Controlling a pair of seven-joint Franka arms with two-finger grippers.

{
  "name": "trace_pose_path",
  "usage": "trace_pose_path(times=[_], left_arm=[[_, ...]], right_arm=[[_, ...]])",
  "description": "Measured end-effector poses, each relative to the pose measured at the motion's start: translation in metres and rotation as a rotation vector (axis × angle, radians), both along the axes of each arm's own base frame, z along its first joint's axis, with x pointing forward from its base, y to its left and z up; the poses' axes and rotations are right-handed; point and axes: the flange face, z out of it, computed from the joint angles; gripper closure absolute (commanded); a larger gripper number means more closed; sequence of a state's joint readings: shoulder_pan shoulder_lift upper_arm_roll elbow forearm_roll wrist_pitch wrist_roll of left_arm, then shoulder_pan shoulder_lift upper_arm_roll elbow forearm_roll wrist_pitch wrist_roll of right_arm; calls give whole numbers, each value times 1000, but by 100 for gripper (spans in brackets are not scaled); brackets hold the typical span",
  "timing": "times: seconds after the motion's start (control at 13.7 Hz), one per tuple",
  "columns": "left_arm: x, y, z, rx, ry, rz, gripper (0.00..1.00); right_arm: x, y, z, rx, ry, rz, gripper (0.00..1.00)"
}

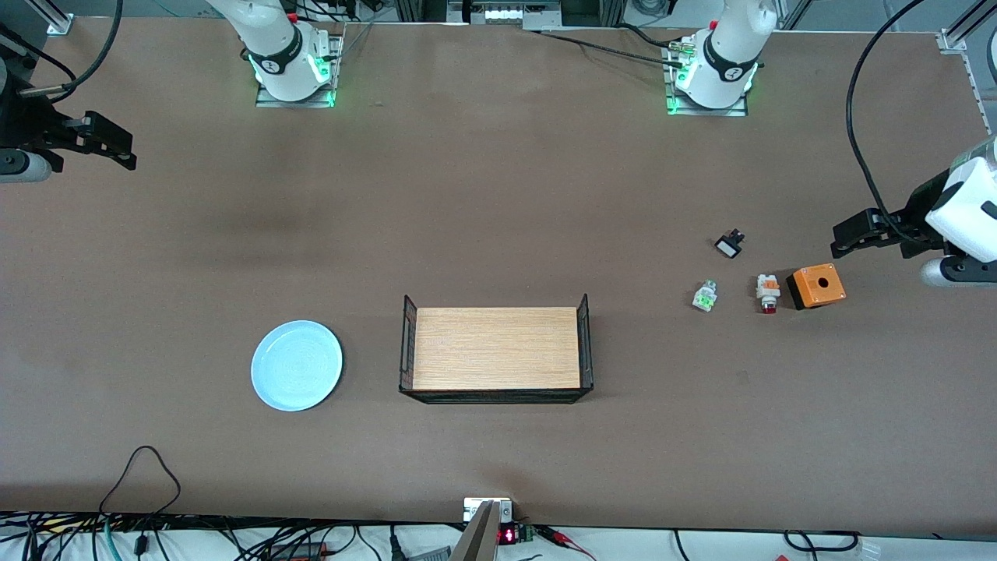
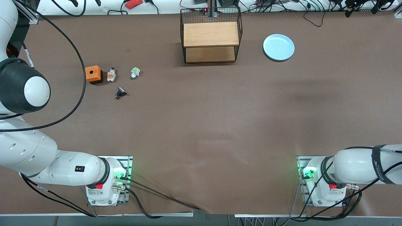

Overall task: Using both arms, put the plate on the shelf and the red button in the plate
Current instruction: 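Move the right gripper toward the blue plate while the left gripper reaches the red button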

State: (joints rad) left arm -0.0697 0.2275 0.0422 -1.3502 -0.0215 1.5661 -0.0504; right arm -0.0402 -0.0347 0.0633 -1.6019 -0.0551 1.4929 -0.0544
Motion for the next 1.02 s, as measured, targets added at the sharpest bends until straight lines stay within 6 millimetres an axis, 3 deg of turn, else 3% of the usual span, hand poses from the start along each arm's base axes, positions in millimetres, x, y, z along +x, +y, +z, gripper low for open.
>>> trace_pose_path(times=[0.66,0.87,1.02], left_arm=[[0,-1,0,0,0,-2,0],[0,-1,0,0,0,-2,0],[0,-1,0,0,1,-2,0]], right_arm=[[10,-1,-20,2,36,-1,0],[26,-1,-44,7,57,-1,0],[47,-5,-69,11,35,-3,0]])
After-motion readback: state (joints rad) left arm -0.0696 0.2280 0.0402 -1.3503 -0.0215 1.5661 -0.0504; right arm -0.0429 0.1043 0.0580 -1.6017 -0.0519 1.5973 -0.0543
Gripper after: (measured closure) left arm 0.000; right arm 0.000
